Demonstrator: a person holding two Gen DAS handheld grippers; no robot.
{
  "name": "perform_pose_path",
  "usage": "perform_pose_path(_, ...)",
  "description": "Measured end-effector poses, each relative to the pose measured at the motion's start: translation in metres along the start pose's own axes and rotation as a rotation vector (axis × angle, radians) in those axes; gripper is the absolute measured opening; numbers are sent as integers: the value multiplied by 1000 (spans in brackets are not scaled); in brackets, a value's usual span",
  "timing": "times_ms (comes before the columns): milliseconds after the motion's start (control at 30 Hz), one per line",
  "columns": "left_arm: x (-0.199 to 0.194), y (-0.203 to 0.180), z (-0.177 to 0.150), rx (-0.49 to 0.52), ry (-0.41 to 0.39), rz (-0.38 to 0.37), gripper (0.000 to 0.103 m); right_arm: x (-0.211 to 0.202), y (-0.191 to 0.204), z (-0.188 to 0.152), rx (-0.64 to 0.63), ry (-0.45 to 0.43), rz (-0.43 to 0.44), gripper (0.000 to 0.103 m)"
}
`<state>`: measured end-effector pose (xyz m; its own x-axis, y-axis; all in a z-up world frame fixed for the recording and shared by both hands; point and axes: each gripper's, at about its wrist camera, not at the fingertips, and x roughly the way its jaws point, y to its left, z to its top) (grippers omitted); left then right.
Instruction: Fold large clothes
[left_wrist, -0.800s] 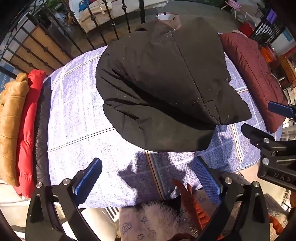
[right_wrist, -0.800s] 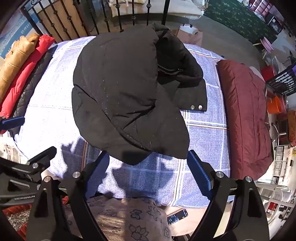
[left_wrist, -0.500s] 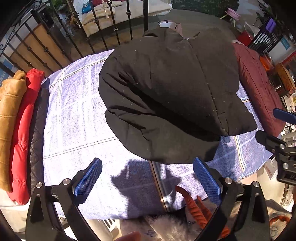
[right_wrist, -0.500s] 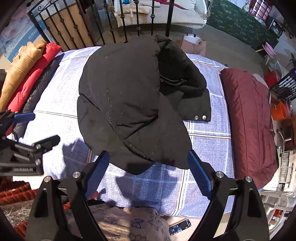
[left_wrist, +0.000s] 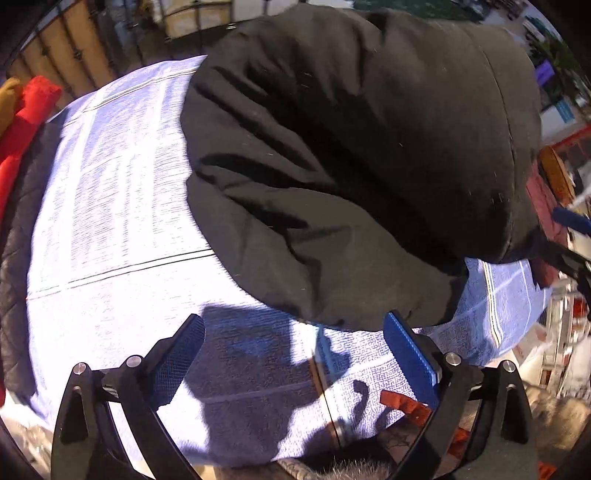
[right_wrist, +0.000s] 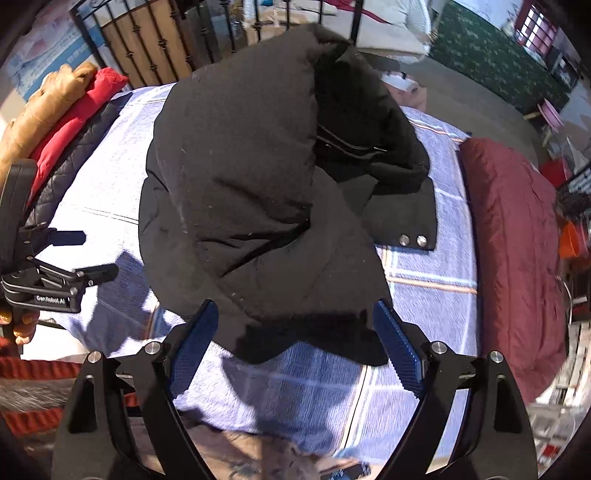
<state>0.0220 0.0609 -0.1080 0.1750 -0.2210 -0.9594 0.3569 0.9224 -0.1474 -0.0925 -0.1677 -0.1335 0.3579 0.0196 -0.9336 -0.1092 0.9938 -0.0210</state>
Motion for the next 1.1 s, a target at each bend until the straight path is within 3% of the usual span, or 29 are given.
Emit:
perform_pose_path(67, 10, -10, -5, 40, 7, -61, 94, 15, -2, -1, -13, 10, -5, 85)
perform_pose_path(167, 27, -32, -5, 124, 52, -45, 94, 30, -4, -1, -18, 9, 4, 85)
perform_pose_path(233, 43, -47, 2, 170, 78, -107, 95, 41, -3, 0, -37, 3, 0, 85)
perform_pose_path(300, 67, -57, 6, 204, 108, -73, 93, 50, -2, 3, -59, 11, -4, 85)
perform_pose_path(367, 90, -62, 8, 210, 155, -65, 72, 57, -1, 6, -74, 16, -9, 81)
perform_pose_path(400, 99, -64, 9, 202, 176, -59, 67, 59, -2, 7, -76, 21, -8, 70)
perform_pose_path(433, 99, -67, 9, 203, 164, -52, 64, 62, -2, 8, -77, 31, -4, 64)
perform_pose_path(500, 96, -73, 8, 221, 142, -49, 54, 67, -3, 7, -70, 56, 12, 41)
perform_pose_path(600, 88, -71, 3, 209, 145, -79, 37, 72, -4, 2, -39, 83, 59, 18)
perform_pose_path(667, 74, -65, 1, 183, 140, -107, 28, 68, -3, 3, -14, 85, 92, 12)
perform_pose_path(767, 45, -55, 7, 182, 75, -111, 23, 44, -2, 11, 28, 40, 171, 9)
perform_pose_path(867, -8, -44, 28, 142, -69, -101, 21, -4, -9, 27, 79, -62, 298, 8)
perform_pose_path(1000, -102, -15, 43, 98, -275, -75, 20, -94, -22, 56, 105, -265, 463, 6)
perform_pose_path(1100, -167, -9, 30, 96, -433, -49, 14, -161, -23, 75, 70, -407, 590, 5)
